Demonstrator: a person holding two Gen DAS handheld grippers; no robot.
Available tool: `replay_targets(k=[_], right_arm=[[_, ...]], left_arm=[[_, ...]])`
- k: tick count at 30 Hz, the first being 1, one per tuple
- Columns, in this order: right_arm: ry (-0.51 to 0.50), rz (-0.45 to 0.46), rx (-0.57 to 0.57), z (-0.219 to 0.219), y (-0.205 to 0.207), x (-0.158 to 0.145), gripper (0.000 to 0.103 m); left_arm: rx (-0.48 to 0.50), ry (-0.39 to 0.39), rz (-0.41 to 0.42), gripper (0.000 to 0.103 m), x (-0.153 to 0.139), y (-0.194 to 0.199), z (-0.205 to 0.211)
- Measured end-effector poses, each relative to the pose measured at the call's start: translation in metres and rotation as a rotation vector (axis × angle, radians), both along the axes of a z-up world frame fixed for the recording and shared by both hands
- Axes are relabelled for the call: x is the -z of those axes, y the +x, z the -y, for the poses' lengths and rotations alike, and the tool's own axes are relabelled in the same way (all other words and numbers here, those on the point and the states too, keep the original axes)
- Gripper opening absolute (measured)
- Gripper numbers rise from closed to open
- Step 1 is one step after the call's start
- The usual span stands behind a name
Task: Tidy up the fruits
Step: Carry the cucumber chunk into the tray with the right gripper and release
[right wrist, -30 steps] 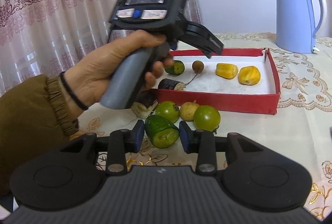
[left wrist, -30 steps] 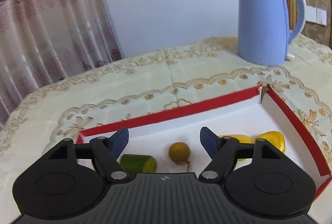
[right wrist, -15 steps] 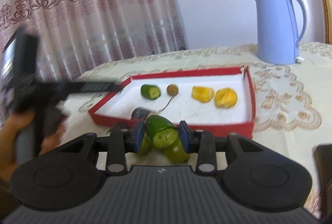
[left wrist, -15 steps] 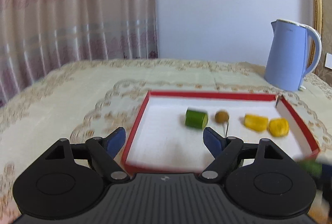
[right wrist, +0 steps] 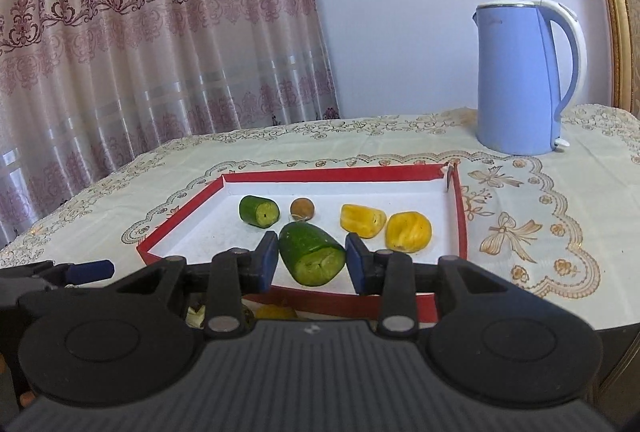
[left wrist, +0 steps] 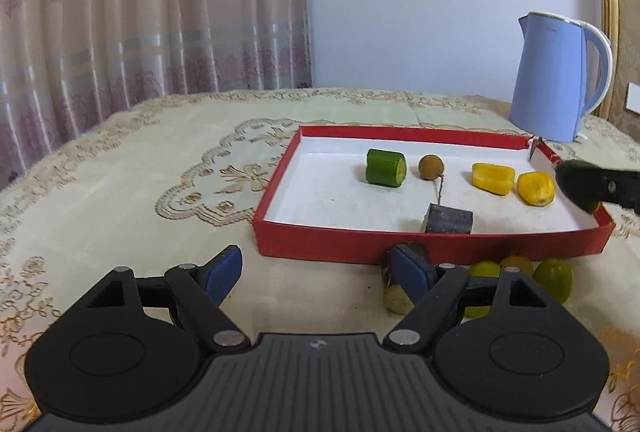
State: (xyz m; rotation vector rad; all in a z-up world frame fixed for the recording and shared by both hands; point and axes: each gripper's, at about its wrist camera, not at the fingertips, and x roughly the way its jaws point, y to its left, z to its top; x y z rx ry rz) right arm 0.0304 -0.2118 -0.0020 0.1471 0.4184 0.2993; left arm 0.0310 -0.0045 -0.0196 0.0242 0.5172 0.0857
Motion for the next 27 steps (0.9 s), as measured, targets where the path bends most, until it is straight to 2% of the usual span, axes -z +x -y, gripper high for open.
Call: replay_targets(k=[3, 10, 20, 27], right_arm=[[-0.001, 0.0, 0.001, 0.0, 0.0, 0.0, 0.035], [-0.015, 0.013, 0.003, -0.002, 0.008, -0.006, 0.034], [-0.08, -0.021, 0.057, -0.002, 0.055, -0.006, 0.034], [-0.113, -0.064, 0.084, -0.002, 0.089, 0.0, 0.034]], left_arm=[[0.004, 0.027, 0.007, 0.086, 0.0, -0.003, 0.004], [0.011, 0.023, -0.008, 0.086, 0.0, -0.003, 0.003], [-0.005, 0.071, -0.008, 0.097, 0.004, -0.006, 0.005], [0.016, 0.074, -0.014, 0.098, 0.007, -0.008, 0.004]])
